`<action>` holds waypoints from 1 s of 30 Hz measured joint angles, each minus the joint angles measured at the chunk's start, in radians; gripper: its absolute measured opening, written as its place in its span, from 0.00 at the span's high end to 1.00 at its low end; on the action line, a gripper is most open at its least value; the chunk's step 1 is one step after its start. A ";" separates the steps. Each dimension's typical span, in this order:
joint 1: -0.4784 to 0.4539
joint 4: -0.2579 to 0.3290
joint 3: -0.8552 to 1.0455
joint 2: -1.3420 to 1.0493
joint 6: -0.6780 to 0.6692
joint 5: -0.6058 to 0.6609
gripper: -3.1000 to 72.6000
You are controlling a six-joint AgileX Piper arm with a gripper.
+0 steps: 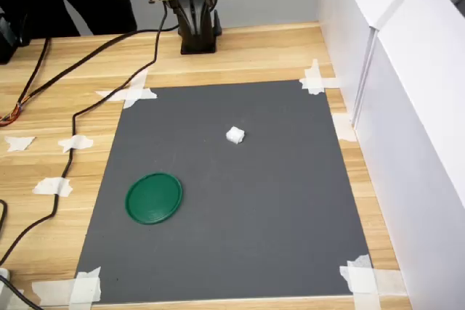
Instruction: Grasp a white terminal and put it on the green lid.
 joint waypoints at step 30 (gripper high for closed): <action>0.000 0.000 -0.061 0.108 -0.045 0.015 0.98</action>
